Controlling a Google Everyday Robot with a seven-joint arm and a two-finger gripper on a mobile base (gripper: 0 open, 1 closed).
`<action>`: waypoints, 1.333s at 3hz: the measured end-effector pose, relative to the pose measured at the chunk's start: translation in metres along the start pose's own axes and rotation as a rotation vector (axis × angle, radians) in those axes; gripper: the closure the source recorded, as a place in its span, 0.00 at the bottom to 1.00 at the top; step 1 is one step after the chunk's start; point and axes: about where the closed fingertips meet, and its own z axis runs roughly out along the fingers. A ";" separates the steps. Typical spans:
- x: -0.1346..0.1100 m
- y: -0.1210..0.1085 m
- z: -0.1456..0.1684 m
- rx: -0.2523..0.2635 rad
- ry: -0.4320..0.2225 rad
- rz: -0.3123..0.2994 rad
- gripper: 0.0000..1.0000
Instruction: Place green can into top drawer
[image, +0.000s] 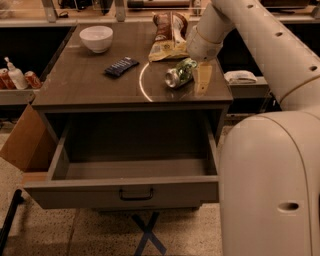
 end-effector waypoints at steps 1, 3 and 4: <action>0.007 0.000 0.007 -0.011 0.008 0.013 0.18; 0.007 0.002 0.004 0.011 -0.066 0.013 0.66; -0.018 0.019 -0.027 0.046 -0.097 -0.022 0.95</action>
Offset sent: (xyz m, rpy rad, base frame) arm 0.0039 -0.0166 -0.0089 0.0691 0.0568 -0.0130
